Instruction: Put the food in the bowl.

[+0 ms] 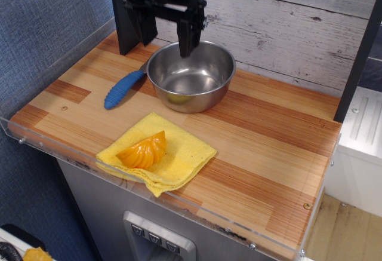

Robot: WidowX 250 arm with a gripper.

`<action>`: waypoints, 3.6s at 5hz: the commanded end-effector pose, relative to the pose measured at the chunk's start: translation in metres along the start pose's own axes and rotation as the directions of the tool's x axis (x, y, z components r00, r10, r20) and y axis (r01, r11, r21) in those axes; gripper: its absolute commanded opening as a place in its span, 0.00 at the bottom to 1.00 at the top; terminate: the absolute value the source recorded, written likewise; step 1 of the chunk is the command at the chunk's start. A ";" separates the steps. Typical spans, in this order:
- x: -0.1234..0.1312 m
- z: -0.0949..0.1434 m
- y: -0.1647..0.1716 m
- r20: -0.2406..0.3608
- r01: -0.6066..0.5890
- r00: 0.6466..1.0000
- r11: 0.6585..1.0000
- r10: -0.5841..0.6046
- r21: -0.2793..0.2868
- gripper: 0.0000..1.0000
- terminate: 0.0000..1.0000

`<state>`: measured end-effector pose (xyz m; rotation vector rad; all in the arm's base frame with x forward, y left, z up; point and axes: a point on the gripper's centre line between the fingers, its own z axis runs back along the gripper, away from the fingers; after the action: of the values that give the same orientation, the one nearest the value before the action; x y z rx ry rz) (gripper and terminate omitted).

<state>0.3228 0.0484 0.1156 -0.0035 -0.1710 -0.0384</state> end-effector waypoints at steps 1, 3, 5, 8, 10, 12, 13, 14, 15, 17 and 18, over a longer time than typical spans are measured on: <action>0.034 0.054 -0.002 0.079 0.024 0.997 0.994 -0.016 -0.106 1.00 0.00; -0.030 0.009 -0.008 0.006 0.201 0.979 0.974 -0.202 -0.099 1.00 0.00; -0.047 -0.027 -0.003 -0.041 0.226 0.974 0.974 -0.224 0.031 1.00 0.00; -0.080 -0.046 -0.020 -0.089 0.218 0.972 0.976 -0.216 0.019 1.00 0.00; -0.087 -0.052 -0.020 -0.098 0.215 0.972 0.976 -0.213 0.015 0.00 0.00; -0.083 -0.051 -0.024 -0.104 0.232 0.968 0.973 -0.229 0.012 0.00 0.00; -0.079 -0.049 -0.023 -0.102 0.235 0.967 0.972 -0.233 0.003 0.00 0.00; -0.057 -0.021 -0.020 -0.025 0.200 0.979 0.980 -0.201 -0.006 0.00 0.00; -0.023 0.007 -0.012 0.052 0.165 0.985 0.986 -0.163 -0.023 0.00 0.00; 0.022 0.016 0.013 0.084 0.090 0.993 0.996 -0.087 -0.028 0.00 0.00; 0.040 -0.012 0.020 0.030 0.071 0.997 0.998 -0.071 0.001 0.00 0.00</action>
<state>0.3632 0.0644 0.0886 -0.0088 -0.1370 -0.1021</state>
